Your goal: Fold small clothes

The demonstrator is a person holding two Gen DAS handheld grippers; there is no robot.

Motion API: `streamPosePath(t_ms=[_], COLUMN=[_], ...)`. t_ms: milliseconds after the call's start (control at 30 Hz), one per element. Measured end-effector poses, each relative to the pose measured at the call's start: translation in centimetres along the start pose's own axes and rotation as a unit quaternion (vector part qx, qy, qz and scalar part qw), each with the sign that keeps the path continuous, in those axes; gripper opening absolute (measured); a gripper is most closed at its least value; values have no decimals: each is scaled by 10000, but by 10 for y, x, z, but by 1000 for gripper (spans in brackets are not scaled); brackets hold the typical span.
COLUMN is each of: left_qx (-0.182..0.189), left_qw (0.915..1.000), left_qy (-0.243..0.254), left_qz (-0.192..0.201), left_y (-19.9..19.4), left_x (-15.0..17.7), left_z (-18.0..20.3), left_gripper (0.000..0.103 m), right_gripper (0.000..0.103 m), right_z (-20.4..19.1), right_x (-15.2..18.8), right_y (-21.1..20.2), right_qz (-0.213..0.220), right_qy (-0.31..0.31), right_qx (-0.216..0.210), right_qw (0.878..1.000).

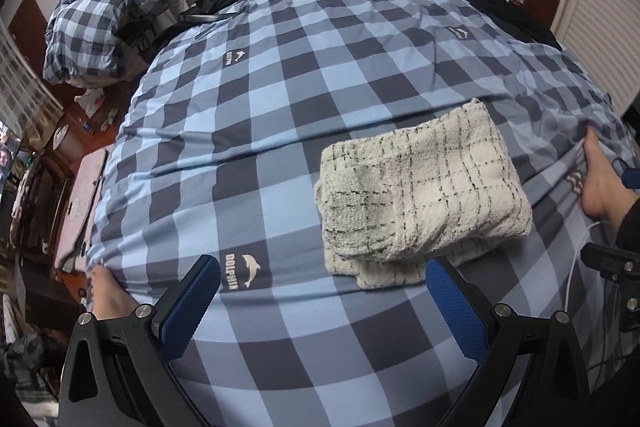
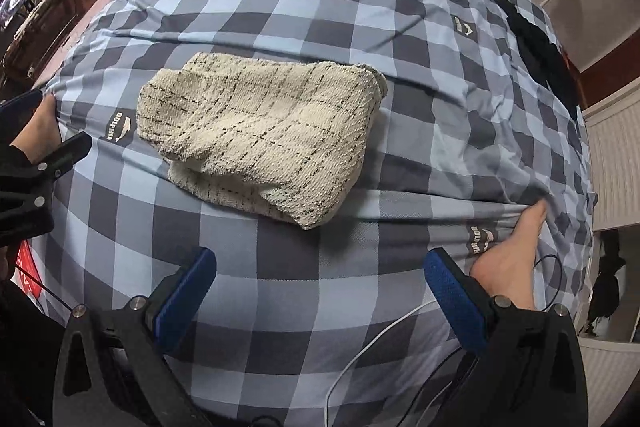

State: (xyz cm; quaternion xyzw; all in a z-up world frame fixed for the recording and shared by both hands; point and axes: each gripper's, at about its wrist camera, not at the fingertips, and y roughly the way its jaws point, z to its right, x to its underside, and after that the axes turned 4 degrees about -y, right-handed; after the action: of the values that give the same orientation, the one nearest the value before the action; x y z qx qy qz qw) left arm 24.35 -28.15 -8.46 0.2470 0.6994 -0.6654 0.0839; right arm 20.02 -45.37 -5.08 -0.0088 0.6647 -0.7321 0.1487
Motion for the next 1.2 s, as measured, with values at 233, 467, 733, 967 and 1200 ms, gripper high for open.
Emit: streamPosePath(t_ms=[233,467,733,967,1200], left_qx=[18,-4,44,57,45], left_qw=[10000,9999,10000,10000,9999], left_qy=[57,67,18,-52,-118], left_qz=[1,102,73,36,29], left_y=[-1,-4,-5,-4,-4], left_x=[0,-1,-5,-4,-3], left_z=[3,2,1,-3,-5], left_gripper=[103,103,103,103,103], right_gripper=[101,101,101,101,101], right_z=[-2,-3,-1,-1,1], right_x=[0,0,-1,-1,-2], right_y=[2,2,4,5,6], right_qz=[-41,-48,-71,-67,-64], right_qy=[-36,-7,-2,1,-5], right_qx=[23,23,-16,-10,21], right_qw=[10000,10000,10000,10000,10000])
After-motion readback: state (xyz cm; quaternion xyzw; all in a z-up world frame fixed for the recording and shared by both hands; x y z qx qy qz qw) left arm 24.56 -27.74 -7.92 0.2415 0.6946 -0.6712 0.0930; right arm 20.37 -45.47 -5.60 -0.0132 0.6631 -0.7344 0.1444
